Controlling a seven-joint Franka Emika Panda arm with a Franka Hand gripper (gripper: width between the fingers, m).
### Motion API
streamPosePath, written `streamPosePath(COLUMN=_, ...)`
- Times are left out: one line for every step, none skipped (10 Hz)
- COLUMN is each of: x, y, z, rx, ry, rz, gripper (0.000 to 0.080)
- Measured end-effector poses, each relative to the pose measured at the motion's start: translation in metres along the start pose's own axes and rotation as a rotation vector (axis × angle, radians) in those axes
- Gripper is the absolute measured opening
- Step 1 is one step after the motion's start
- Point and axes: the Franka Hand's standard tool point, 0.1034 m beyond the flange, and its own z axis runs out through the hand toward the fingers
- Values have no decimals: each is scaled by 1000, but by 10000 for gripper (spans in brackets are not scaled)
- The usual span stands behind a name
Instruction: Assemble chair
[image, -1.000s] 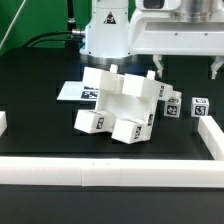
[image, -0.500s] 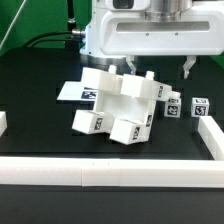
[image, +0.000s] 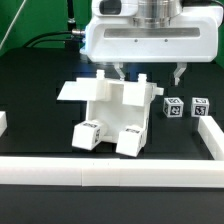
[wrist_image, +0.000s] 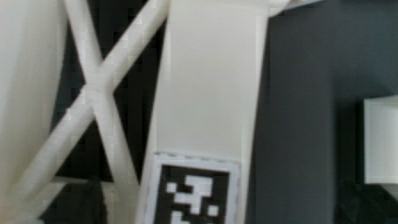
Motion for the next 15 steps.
streamPosePath(x=1, y=-3, z=-6, rx=4, ry=-5, rz=10, gripper=649)
streamPosePath(x=0, y=-4, z=-15, rx=11, ry=-6, rz=4, gripper=649)
streamPosePath(x=1, y=0, z=-25, rx=18, ry=-10, rz=5, gripper=649)
streamPosePath(x=5, y=3, z=-31, rx=20, ry=-16, rz=11, gripper=649)
streamPosePath(x=10, y=0, z=-37, rx=21, ry=-16, rz=24, gripper=649)
streamPosePath(x=9, y=-12, z=-38, rx=17, ry=-15, rz=67, gripper=649)
streamPosePath(x=9, y=-13, z=-37, rx=18, ry=-17, rz=53, gripper=649)
streamPosePath(x=9, y=-12, z=-37, rx=17, ry=-17, rz=56, gripper=649)
streamPosePath(x=8, y=-10, z=-37, rx=17, ry=-17, rz=49, gripper=649)
streamPosePath(x=6, y=-4, z=-37, rx=17, ry=-18, rz=43, gripper=649)
streamPosePath(x=1, y=1, z=-40, rx=19, ry=-19, rz=40, gripper=649)
streamPosePath(x=2, y=10, z=-42, rx=20, ry=-16, rz=37, gripper=649)
streamPosePath(x=3, y=17, z=-43, rx=21, ry=-14, rz=30, gripper=649)
streamPosePath(x=2, y=16, z=-42, rx=20, ry=-16, rz=30, gripper=649)
streamPosePath(x=2, y=16, z=-41, rx=20, ry=-16, rz=29, gripper=649)
